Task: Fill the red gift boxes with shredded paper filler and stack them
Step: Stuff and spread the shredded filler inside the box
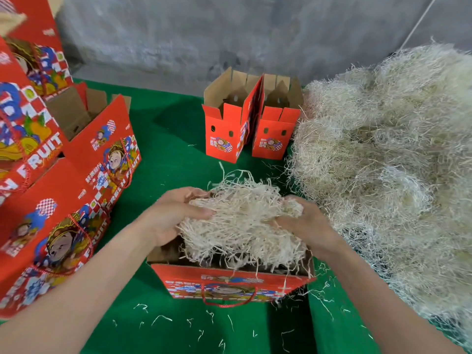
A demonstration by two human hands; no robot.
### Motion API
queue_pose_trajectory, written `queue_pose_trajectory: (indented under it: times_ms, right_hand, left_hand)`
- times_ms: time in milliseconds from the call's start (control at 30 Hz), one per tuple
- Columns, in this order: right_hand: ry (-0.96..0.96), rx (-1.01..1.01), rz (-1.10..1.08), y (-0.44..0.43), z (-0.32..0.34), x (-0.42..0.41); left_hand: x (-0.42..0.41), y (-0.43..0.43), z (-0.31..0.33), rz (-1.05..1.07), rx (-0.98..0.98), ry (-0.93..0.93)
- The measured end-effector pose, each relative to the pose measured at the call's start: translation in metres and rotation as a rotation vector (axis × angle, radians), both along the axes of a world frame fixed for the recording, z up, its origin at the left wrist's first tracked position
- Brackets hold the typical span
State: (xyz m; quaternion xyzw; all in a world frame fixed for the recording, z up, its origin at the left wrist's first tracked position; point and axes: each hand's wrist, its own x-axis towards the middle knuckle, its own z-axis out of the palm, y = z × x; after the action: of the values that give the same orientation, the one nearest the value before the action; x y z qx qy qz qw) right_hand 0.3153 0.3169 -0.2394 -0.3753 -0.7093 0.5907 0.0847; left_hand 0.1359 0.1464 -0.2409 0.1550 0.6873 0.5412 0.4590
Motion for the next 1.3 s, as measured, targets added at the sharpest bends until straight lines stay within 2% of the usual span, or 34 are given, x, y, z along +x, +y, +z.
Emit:
queue_pose_trajectory:
  times_ms: [100,200,300,367,433,567,633,767,933,1067,1133,1200,1300]
  right_hand:
    - [0.011,-0.063,0.011,0.007,0.002,0.011]
    - [-0.049,-0.099,0.022,0.006,0.007,0.017]
    - [-0.094,-0.152,0.109,0.012,0.01,0.017]
    - [-0.138,-0.12,0.292,0.004,0.014,0.011]
    - [-0.174,-0.033,0.393,-0.011,0.01,0.0]
    - [-0.132,0.292,0.234,-0.037,-0.01,-0.02]
    - [-0.101,0.377,0.166,-0.031,-0.01,-0.016]
    - [-0.141,0.36,0.137,-0.004,-0.007,0.003]
    - [-0.137,0.4,0.226,0.002,0.001,0.018]
    - [-0.101,0.338,0.343,0.003,0.005,0.019]
    - [-0.127,0.325,0.4,0.009,0.006,0.02]
    - [-0.14,0.303,0.423,0.018,0.009,0.025]
    - [-0.144,0.284,0.374,0.021,0.013,0.029]
  left_hand:
    - [-0.007,-0.007,-0.002,0.009,0.028,-0.061]
    - [-0.012,-0.013,-0.005,-0.139,0.074,-0.207]
    - [-0.002,-0.011,-0.008,-0.308,-0.101,0.041]
    - [0.01,-0.001,-0.009,-0.254,-0.132,0.152]
    - [0.024,0.012,-0.011,-0.191,-0.068,0.111]
    - [0.036,0.024,-0.005,-0.072,-0.041,-0.071]
    - [0.027,0.02,-0.002,-0.035,-0.005,-0.128]
    - [0.006,0.007,-0.006,0.128,0.034,-0.161]
    - [-0.008,-0.011,-0.002,0.182,0.072,-0.201]
    - [-0.006,-0.015,0.004,0.087,0.143,-0.29]
    - [-0.007,-0.016,0.003,0.123,0.183,-0.311]
    - [-0.007,-0.019,-0.001,0.281,0.186,-0.23]
    - [0.0,-0.017,-0.001,0.363,0.105,0.055]
